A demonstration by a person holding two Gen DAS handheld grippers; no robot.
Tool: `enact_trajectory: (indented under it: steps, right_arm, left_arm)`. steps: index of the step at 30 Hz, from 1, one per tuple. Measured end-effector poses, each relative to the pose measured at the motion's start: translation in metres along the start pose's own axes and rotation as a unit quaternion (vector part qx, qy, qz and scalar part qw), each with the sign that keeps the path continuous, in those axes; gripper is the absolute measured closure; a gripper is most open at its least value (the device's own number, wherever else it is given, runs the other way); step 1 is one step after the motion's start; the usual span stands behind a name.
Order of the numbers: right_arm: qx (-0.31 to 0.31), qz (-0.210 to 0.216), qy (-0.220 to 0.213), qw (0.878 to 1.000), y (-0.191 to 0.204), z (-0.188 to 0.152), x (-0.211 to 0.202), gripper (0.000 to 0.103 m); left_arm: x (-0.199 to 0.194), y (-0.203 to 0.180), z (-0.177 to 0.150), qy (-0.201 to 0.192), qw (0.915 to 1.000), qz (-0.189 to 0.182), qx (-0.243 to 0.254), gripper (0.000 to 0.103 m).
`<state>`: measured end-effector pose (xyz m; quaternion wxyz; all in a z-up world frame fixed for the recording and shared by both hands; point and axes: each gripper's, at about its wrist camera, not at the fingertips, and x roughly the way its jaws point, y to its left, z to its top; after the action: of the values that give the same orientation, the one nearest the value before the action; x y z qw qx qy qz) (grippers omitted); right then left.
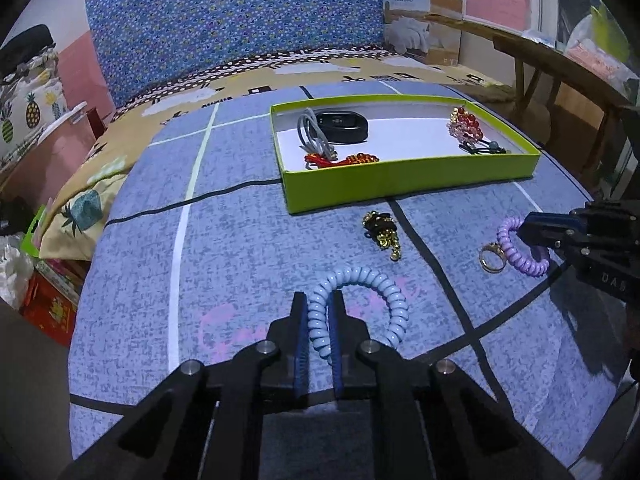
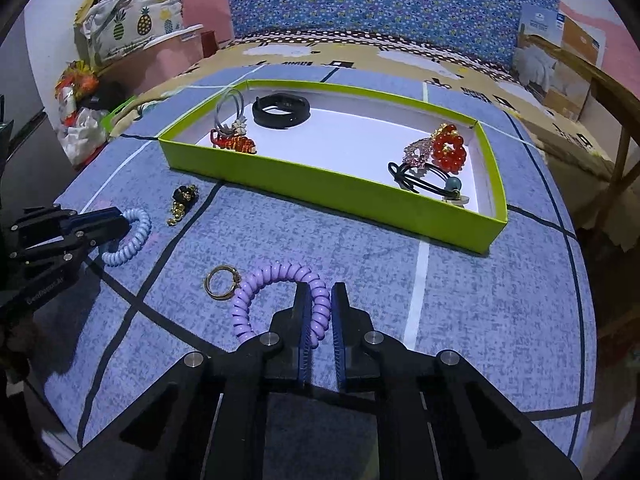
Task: Organize jewelry
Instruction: 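Carry the lilac coil with the right gripper while the left gripper carries the light-blue coil into the box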
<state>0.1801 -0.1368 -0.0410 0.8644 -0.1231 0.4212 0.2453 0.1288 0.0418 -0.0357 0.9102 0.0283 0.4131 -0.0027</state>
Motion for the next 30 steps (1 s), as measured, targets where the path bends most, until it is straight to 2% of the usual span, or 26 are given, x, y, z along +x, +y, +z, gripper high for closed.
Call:
enact_trajectory:
  steps: [12,30]
  right_arm:
    - [0.028,0.005,-0.029,0.999,-0.009,-0.002,-0.019,0.094]
    - [0.048,0.009,-0.057,0.997,-0.017,0.005,-0.033,0.094]
  left_arm:
    - [-0.013,0.002,-0.001,-0.016,0.9991,-0.037,-0.014,0.093]
    - [-0.028,0.003,0.012,-0.041,0.9972,-0.057,-0.024,0.093]
